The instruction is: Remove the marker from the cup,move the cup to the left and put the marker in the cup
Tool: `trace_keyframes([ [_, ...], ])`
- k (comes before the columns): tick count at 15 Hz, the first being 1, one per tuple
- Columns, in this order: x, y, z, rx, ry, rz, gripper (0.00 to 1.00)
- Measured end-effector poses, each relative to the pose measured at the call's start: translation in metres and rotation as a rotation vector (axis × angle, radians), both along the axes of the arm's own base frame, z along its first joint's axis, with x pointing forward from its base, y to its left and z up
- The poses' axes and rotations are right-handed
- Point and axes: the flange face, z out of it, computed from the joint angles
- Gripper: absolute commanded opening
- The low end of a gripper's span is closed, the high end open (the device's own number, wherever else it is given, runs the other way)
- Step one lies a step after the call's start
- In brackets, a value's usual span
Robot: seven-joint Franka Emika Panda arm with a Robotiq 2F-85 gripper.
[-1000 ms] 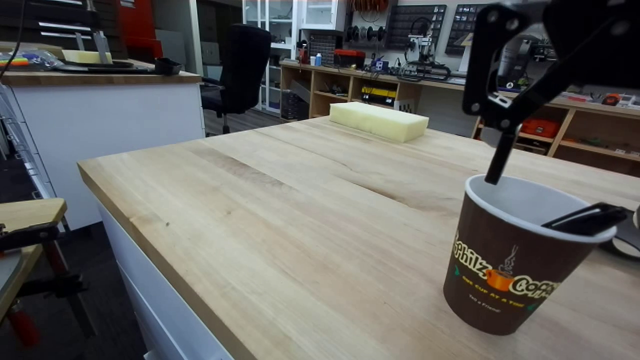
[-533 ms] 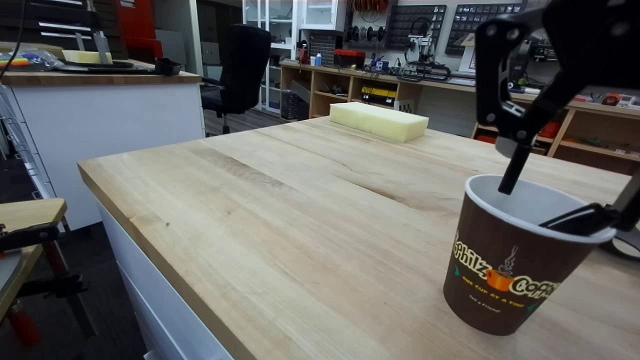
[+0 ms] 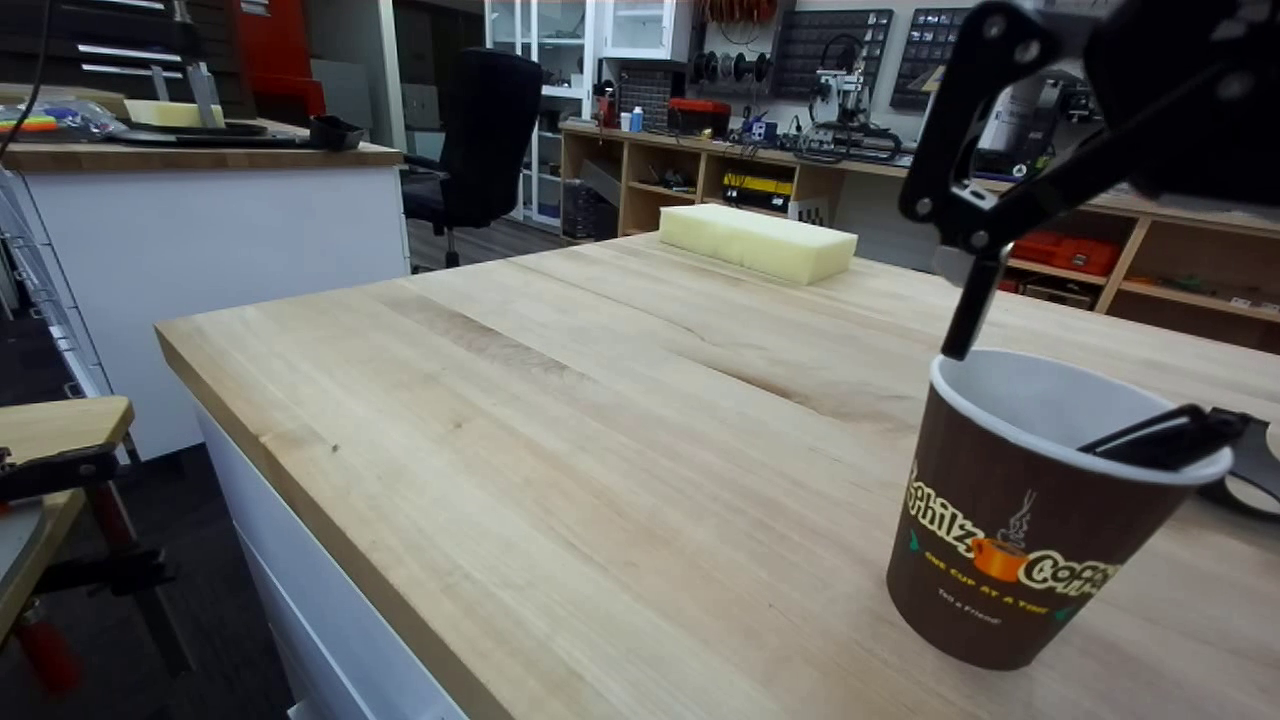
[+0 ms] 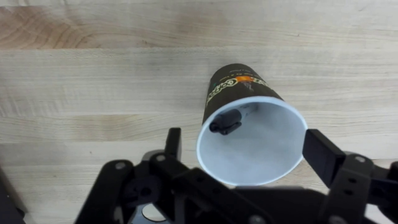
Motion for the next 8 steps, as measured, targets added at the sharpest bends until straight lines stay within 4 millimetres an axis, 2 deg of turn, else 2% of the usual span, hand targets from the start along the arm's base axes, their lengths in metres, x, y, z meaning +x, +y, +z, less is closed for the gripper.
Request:
trace_keyframes([
  [1,0.0004,0.0000,-0.0018,0.005,0.010,0.002,0.92],
  [2,0.0007,0.0000,-0.0030,0.010,0.019,0.005,0.72],
  [8,0.0038,-0.0029,-0.0017,0.000,0.045,0.011,0.33],
])
